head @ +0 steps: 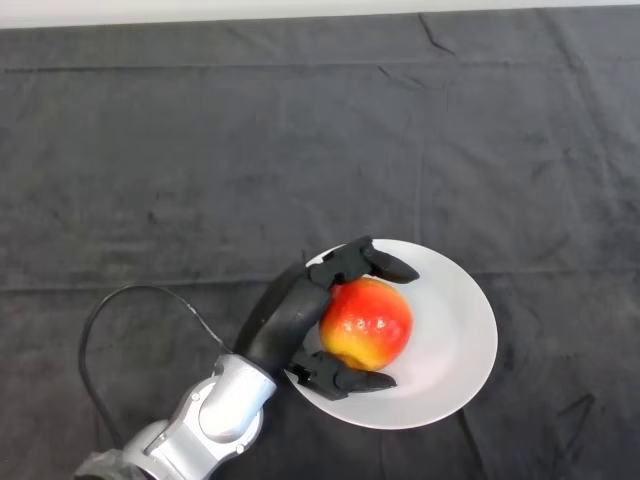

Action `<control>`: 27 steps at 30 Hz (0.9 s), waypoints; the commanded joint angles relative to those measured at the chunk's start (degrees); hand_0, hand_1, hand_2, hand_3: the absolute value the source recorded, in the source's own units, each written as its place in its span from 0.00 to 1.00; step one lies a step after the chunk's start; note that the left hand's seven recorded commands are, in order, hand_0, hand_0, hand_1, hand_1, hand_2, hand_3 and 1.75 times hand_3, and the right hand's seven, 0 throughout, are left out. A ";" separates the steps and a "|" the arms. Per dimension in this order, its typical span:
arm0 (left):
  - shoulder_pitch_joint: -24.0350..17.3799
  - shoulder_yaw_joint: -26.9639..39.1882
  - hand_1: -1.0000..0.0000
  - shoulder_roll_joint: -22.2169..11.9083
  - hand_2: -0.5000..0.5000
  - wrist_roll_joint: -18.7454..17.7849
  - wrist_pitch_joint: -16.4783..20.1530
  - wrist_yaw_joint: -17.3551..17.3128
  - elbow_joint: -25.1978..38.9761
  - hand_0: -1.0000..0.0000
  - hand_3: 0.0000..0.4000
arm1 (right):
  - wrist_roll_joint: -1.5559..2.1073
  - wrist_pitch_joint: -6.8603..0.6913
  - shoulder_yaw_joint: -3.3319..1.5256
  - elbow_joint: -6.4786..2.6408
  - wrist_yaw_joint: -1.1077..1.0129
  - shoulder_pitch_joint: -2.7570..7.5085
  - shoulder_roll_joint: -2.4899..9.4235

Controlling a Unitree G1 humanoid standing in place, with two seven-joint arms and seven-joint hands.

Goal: Move the apple to the plate

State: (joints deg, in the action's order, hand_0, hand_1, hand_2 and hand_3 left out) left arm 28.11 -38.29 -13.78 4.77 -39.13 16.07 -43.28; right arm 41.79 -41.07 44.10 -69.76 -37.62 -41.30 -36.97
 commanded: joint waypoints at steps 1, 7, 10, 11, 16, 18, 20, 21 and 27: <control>1.13 -2.18 0.94 -1.14 0.08 -0.51 -0.17 -0.08 -3.12 0.09 0.91 | 1.07 0.16 0.87 0.73 0.21 -0.50 -0.89; 1.80 -3.06 1.00 -1.24 0.43 -0.47 -0.21 0.44 -4.36 0.85 0.15 | 1.07 0.15 0.87 0.66 0.18 -0.53 -0.92; 2.13 -3.28 1.00 -1.44 0.50 -0.39 -0.11 0.71 -4.62 1.00 0.00 | 1.07 0.15 0.87 0.63 0.17 -0.54 -0.93; 2.20 -3.32 1.00 -1.48 0.50 -0.33 -0.10 0.83 -4.67 1.00 0.00 | 1.07 0.15 0.87 0.62 0.17 -0.54 -0.94; 2.47 -3.39 1.00 -1.84 0.50 -0.04 -0.39 1.50 -5.04 1.00 0.00 | 1.07 0.14 0.87 0.57 0.15 -0.56 -0.96; 2.58 -3.22 1.00 -2.07 0.50 -0.06 -0.54 1.58 -5.12 1.00 0.00 | 1.07 0.14 0.86 0.56 0.14 -0.57 -0.96; 2.67 -2.91 1.00 -2.41 0.50 -0.20 -0.60 1.53 -4.95 1.00 0.00 | 1.07 0.14 0.86 0.54 0.14 -0.57 -0.97; 2.66 -2.70 1.00 -2.64 0.50 -0.30 -0.70 1.47 -4.83 1.00 0.00 | 1.07 0.14 0.86 0.54 0.13 -0.57 -0.97; 2.46 -0.44 1.00 -4.79 0.50 -1.53 -2.05 0.42 -4.14 1.00 0.00 | 1.07 0.15 0.86 0.51 0.12 -0.58 -0.98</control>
State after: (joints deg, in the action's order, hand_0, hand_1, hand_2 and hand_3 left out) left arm 28.86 -39.35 -15.46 3.44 -40.84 16.96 -45.02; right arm 41.79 -41.07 44.10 -69.77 -37.62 -41.30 -36.97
